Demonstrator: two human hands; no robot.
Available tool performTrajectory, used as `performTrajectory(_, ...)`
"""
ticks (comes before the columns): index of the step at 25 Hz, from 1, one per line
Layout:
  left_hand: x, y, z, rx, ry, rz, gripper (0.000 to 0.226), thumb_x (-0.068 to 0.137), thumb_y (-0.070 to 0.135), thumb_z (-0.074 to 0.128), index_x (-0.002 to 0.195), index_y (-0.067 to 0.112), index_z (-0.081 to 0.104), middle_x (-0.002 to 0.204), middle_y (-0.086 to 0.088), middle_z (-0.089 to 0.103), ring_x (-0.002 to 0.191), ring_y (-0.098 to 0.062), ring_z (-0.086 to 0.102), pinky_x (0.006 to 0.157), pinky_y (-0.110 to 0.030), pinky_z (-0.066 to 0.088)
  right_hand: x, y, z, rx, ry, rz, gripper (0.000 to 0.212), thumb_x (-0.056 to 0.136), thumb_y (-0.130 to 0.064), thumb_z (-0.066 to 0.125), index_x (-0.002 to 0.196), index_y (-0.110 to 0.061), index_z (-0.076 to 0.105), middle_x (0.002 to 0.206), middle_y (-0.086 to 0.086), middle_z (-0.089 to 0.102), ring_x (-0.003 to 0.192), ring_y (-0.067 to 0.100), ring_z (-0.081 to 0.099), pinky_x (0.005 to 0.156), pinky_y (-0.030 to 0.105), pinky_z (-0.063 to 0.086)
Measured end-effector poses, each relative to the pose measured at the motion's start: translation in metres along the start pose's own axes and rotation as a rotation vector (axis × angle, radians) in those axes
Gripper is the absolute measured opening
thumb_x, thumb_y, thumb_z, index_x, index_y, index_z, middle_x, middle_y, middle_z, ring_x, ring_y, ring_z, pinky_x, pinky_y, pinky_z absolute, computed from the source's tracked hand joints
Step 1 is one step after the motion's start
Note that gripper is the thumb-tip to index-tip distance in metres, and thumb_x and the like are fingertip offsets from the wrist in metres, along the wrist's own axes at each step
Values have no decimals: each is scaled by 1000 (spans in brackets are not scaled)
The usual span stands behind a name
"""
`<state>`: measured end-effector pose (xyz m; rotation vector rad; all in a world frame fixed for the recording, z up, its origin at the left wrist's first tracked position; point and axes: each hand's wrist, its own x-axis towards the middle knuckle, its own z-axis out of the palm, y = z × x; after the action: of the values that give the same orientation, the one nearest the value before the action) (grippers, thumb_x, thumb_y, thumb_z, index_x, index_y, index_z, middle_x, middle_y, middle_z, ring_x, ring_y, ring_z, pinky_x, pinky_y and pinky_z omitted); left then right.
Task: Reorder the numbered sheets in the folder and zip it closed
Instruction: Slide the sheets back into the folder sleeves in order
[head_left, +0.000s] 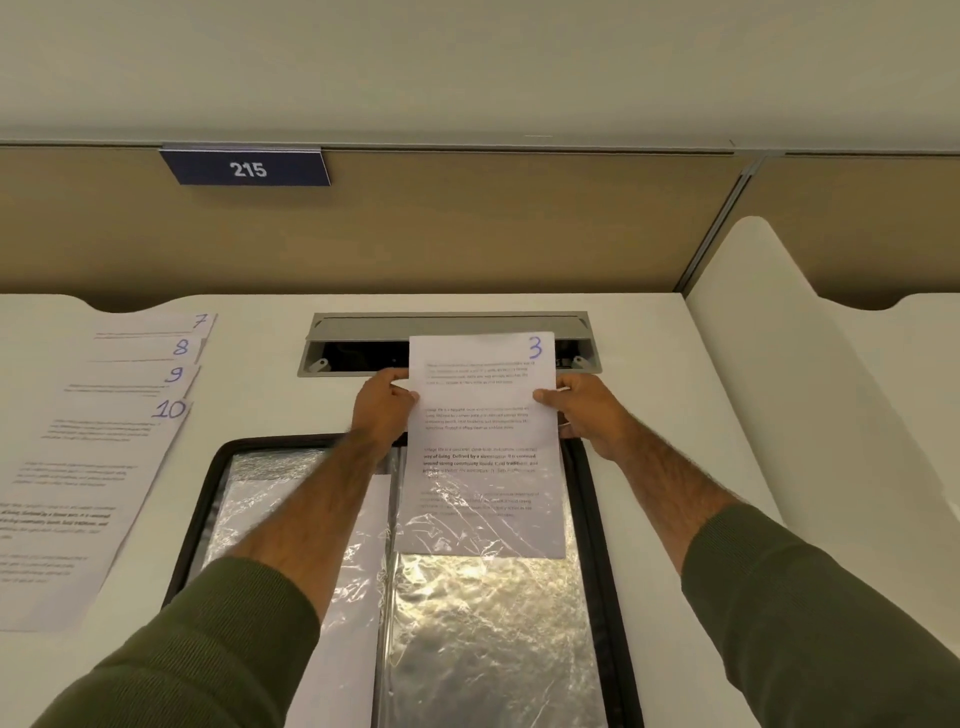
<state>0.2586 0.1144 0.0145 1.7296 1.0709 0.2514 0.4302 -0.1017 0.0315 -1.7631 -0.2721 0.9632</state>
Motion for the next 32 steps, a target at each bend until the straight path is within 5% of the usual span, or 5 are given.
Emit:
performTrajectory(5,-14,-1,0,196,-63,50,38,99,12,58,136,17,52,110,-5,67,90,-20,65,64,-25,54,3,-4,10,-85,123,-35,44,92,5,63,131,-11,49,108,12,64,102,27,65,73,40,60)
performTrajectory(12,-4,-11,3,273,-91,126,62,100,16,59,155,30,34,154,-5,43,135,-31,48,107,-52,48,-2,-1,-3,-293,-119,104,52,88,5,70,134,-10,52,117,13,69,95,25,71,67,32,63)
performTrajectory(18,0,-17,6,585,-177,217,43,99,21,52,141,31,54,145,-2,53,131,-25,49,112,-46,41,-8,4,1,-287,-57,-27,78,91,6,65,152,-31,33,120,11,61,108,28,65,63,31,61)
performTrajectory(26,-15,-18,-4,767,-130,369,25,100,27,52,119,23,68,126,0,64,114,-22,57,103,-40,44,-18,5,4,-454,-53,-27,28,95,0,61,120,-8,67,105,11,63,90,26,69,79,45,63)
performTrajectory(32,-33,-26,-7,873,-121,375,35,97,14,47,123,25,68,128,0,61,117,-22,53,107,-39,39,-38,11,10,-543,-80,-60,24,96,-11,65,119,-11,69,97,0,62,78,13,61,55,23,52)
